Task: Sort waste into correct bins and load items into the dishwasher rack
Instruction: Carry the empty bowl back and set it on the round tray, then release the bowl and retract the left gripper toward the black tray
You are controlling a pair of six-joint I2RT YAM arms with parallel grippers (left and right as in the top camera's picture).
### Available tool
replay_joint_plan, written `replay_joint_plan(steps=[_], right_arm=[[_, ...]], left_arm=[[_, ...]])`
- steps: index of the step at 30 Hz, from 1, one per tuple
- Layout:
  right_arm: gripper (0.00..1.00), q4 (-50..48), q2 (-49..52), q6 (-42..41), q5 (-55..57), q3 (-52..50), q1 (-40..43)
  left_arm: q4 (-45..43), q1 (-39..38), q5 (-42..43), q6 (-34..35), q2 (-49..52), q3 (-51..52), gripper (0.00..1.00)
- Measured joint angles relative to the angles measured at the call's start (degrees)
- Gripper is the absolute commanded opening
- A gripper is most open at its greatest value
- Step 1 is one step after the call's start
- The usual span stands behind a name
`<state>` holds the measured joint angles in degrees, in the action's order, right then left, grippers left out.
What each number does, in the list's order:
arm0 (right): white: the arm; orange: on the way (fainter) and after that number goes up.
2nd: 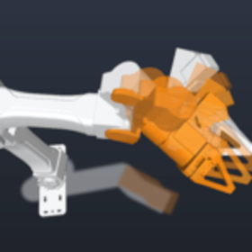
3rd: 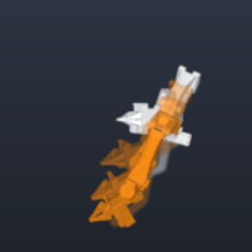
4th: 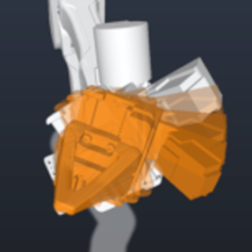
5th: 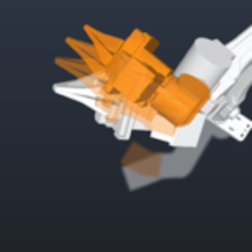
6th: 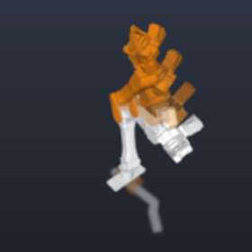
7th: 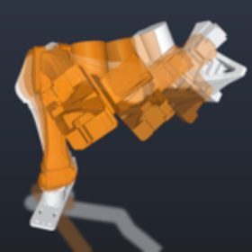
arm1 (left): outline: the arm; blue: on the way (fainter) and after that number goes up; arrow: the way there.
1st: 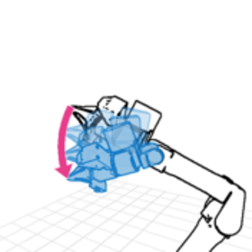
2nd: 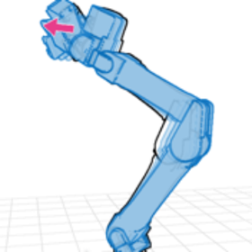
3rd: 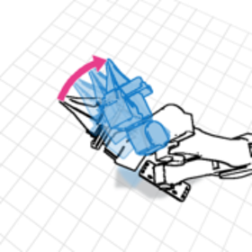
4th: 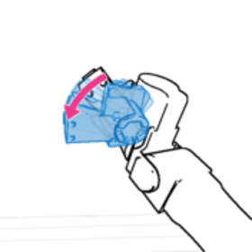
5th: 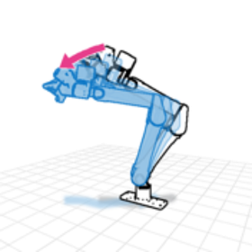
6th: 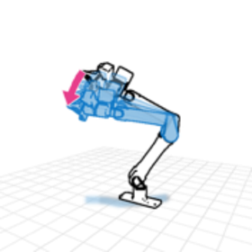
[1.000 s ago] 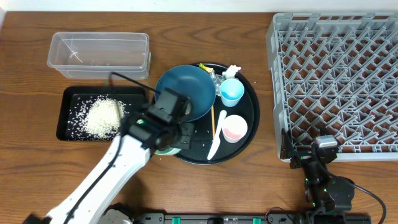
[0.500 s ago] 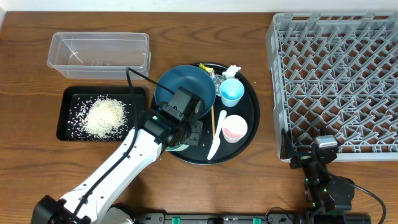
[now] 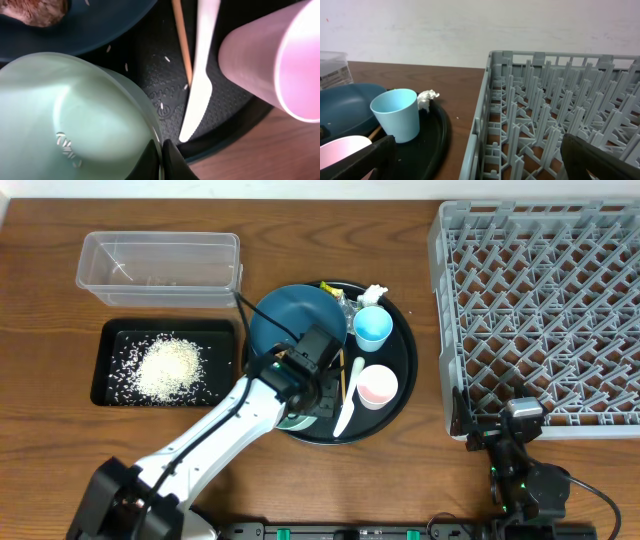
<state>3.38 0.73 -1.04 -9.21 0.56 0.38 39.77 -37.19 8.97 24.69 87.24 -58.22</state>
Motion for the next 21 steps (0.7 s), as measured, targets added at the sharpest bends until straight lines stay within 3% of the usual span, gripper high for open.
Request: replay_joint_plan(steps=[5,8,11,18,21], right_arm=[[0.99,0.0,0.0,0.0,0.0,0.0,0.0],[0.99,0.0,0.0,0.0,0.0,0.0,0.0],[0.99,0.0,0.0,0.0,0.0,0.0,0.0],[0.99,0.0,0.0,0.0,0.0,0.0,0.0],[0.99,0.0,0.0,0.0,0.0,0.0,0.0]], left_arm=[[-1.0,0.0,0.0,0.0,0.9,0.0,0.07],[-1.4,0.0,-0.1,0.1,0.9,0.0,0.34],[-1.5,0.0,-0.4,0.6,0.9,0.0,0.49],[-0.5,0.0,-0.4,0.5,0.0,0.0,0.67],[2.7,0.1,-0.4,0.3,-2.5,-0.6,0.87]])
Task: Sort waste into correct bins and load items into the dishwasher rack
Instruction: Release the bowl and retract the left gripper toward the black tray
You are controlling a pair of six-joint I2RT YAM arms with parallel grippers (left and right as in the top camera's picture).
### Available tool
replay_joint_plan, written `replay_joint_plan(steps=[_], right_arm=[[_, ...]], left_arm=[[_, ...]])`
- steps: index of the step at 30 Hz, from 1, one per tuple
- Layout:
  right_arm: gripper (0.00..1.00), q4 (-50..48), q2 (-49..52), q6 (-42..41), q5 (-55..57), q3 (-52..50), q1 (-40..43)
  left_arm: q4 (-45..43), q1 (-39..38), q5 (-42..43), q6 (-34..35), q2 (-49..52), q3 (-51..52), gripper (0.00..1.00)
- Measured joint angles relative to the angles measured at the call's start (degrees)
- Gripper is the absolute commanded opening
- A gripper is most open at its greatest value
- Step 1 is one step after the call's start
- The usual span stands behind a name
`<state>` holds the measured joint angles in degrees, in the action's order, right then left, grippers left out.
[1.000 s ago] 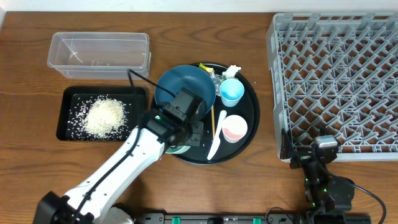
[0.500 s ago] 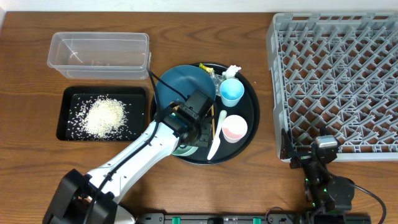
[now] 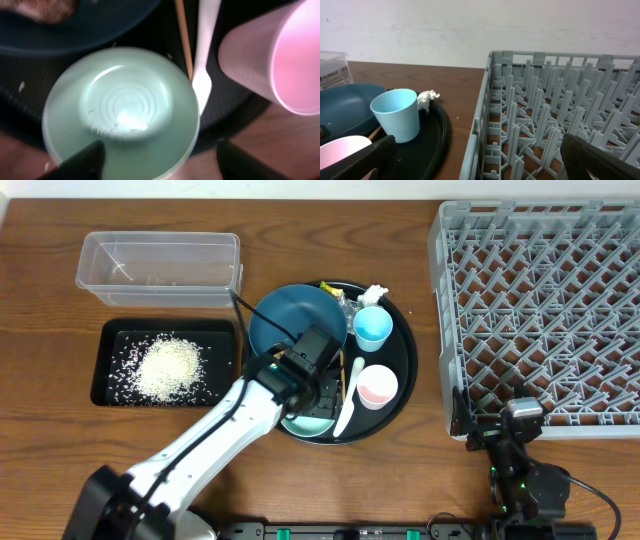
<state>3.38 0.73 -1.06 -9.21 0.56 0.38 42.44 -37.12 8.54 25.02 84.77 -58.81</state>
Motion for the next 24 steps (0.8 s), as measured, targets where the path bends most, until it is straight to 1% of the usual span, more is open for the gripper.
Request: replay_joint_plan(steps=[2,3,4,5,8,11,15,20,24], right_arm=[[0.99,0.0,0.0,0.0,0.0,0.0,0.0],[0.99,0.0,0.0,0.0,0.0,0.0,0.0],[0.99,0.0,0.0,0.0,0.0,0.0,0.0],[0.99,0.0,0.0,0.0,0.0,0.0,0.0],[0.99,0.0,0.0,0.0,0.0,0.0,0.0],[0.99,0.0,0.0,0.0,0.0,0.0,0.0],[0.99,0.0,0.0,0.0,0.0,0.0,0.0],[0.99,0.0,0.0,0.0,0.0,0.0,0.0],[0.99,0.0,0.0,0.0,0.0,0.0,0.0]], left_arm=[[2.5,0.4,0.0,0.4,-2.7,-1.3,0.89],[4.0,1.0,0.0,0.4,-4.7,-2.3,0.91],[5.0,1.6,0.1,0.5,-6.2,-3.0,0.97],[6.3,2.7,0.1,0.3,-8.3,-3.9,0.98],[10.4,7.1,-0.5,0.5,-14.8,-5.1,0.98],[16.5,13.6,-3.1,0.5,-20.7,-5.2,0.98],[20.9,23.2,-6.4,0.5,-26.8,-5.2,0.98],[23.2,30.4,-7.9,0.5,-30.6,-5.2,0.98],[24.2,33.0,-8.6,0.5,-31.3,-5.2,0.98]])
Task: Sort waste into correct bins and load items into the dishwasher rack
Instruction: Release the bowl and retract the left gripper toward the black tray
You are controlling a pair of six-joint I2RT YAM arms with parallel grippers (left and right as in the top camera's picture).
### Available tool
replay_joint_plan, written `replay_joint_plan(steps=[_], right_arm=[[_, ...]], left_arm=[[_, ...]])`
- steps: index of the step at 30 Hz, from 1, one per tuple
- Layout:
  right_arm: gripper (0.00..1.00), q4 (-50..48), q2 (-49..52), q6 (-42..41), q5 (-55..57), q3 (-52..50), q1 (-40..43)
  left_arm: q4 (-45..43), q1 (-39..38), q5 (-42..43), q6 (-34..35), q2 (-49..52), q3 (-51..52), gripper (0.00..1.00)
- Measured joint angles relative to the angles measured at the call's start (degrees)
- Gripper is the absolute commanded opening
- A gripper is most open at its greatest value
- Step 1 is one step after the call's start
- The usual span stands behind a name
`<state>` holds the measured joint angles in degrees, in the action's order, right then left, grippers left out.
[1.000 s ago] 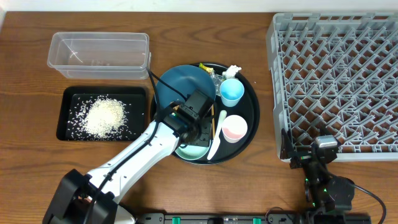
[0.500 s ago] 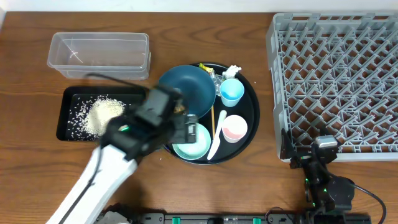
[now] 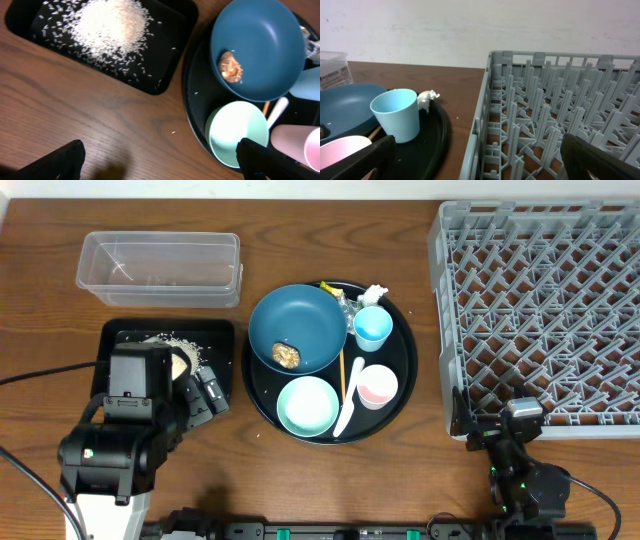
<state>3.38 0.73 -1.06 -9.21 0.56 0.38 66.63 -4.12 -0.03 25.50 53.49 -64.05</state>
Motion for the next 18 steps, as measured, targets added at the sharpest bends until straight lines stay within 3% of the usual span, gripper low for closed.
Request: replay_joint_plan(steps=[10,12,18], right_arm=[[0.99,-4.4,0.0,-3.7,-4.0,-0.1,0.0],[0.99,-5.6,0.0,-10.1,-10.5,-0.1,0.0],[0.99,-5.3,0.0,-39.7,-33.1,-0.2,0.0]], left_arm=[[0.2,0.3,0.0,0.0,0.0,0.0,0.98],[0.2,0.3,0.0,0.0,0.0,0.0,0.98],[0.3,0.3,0.0,0.0,0.0,0.0,0.98]])
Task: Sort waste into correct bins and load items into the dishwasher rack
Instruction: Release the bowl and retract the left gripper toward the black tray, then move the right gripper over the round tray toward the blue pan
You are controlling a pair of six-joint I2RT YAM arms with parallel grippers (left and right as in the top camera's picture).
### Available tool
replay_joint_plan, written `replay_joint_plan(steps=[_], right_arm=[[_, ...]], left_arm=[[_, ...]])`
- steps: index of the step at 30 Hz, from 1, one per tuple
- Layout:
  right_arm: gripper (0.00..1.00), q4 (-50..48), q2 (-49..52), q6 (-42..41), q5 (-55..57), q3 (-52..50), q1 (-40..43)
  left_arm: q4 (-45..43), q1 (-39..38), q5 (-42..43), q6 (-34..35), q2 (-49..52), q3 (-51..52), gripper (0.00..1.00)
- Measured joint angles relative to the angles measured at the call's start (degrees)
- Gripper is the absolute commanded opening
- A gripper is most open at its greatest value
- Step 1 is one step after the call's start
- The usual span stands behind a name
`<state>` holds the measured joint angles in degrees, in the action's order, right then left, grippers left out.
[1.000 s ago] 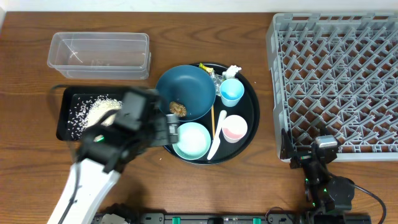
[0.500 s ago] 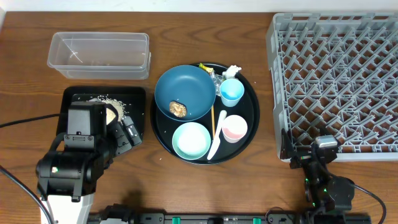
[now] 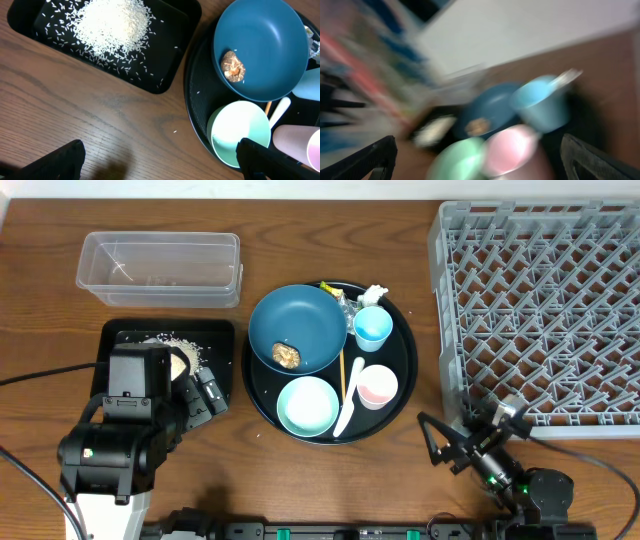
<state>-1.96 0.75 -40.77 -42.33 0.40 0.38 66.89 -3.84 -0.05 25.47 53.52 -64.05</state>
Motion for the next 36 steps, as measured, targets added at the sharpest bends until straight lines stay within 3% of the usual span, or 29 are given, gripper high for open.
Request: replay_joint_plan(steps=[4,9,16,20,30,36], right_arm=[[0.99,-4.8,0.1,-11.3,-6.8,0.0,0.0],[0.99,-20.7,0.2,-16.4,-14.0,0.6,0.0],[0.99,-16.4,1.8,-17.4,-18.0,8.5,0.0],[0.99,-7.1,6.6,-12.3,-17.8,18.7,0.0],[0.99,30.5,31.8,14.4,-4.7,46.6,-0.1],[0.99,42.7,45.0,25.8,8.0,61.6,-9.7]], left_arm=[[0.0,0.0,0.0,0.0,0.0,0.0,0.98],[0.0,0.0,-0.2,0.0,0.0,0.0,0.98],[0.0,0.0,-0.2,0.0,0.0,0.0,0.98],[0.0,0.0,-0.2,0.0,0.0,0.0,0.98],[0.0,0.0,-0.2,0.0,0.0,0.0,0.98],[0.0,0.0,-0.2,0.0,0.0,0.0,0.98]])
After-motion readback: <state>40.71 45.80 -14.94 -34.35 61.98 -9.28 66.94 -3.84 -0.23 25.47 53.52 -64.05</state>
